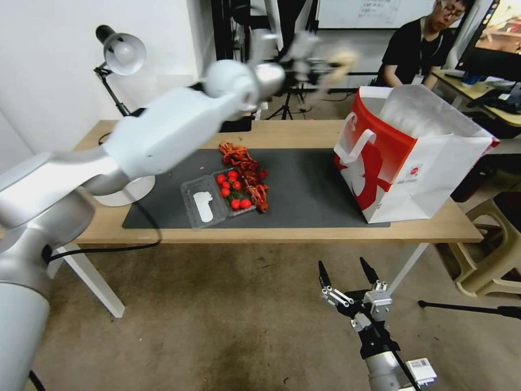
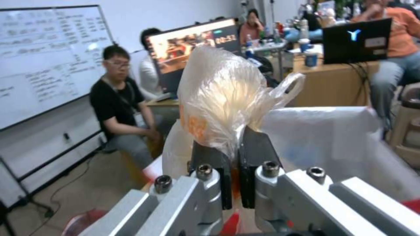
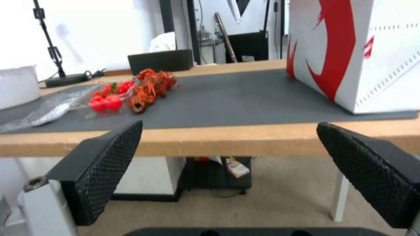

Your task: Pick up the trash from the table and place it into the takeout bag.

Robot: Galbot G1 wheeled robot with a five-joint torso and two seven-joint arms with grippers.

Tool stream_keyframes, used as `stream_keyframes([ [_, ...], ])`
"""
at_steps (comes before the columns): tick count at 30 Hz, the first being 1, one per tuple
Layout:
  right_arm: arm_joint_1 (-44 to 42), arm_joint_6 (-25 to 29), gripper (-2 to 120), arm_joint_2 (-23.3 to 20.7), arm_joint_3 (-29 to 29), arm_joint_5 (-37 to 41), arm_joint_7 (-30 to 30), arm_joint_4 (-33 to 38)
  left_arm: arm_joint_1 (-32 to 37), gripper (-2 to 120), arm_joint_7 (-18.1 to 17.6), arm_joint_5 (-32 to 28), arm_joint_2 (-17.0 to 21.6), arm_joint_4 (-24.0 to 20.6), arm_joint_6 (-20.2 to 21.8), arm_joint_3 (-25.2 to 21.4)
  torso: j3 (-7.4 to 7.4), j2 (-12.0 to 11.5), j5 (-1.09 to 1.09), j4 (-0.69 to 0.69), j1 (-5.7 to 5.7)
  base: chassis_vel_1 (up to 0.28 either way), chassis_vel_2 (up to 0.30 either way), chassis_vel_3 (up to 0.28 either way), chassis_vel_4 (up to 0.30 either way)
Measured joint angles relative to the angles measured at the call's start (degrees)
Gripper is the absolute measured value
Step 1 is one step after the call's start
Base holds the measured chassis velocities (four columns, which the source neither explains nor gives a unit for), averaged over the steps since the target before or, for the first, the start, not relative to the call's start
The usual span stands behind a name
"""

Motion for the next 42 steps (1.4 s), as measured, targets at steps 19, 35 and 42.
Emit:
stream_keyframes([
  [19, 0.34, 0.81, 100, 0.66, 0.49, 0.26, -0.02, -1.32, -1.04, 2, -0.24, 2.5, -7.72, 1.87, -0.64, 6.99, 0.01, 0.0, -0.01, 0.0, 0.0, 0.0, 0.0, 0.0, 0.0],
  [35, 0.55, 0.71, 100, 0.5, 0.15, 0.63, -0.1, -1.45, -1.09, 58, -2.08, 3.75, -6.33, 2.5, -1.2, 6.18, 0.01, -0.01, -0.02, 0.0, 0.01, 0.0, 0.0, 0.0, 0.0],
  [42, 0.74, 0.66, 100, 0.52, 0.08, 0.72, -0.12, -1.51, -0.95, 85, -3.53, 3.68, -4.07, 0.8, -1.18, 5.65, 0.01, 0.0, -0.02, -0.02, 0.0, 0.0, 0.0, 0.0, 0.0],
])
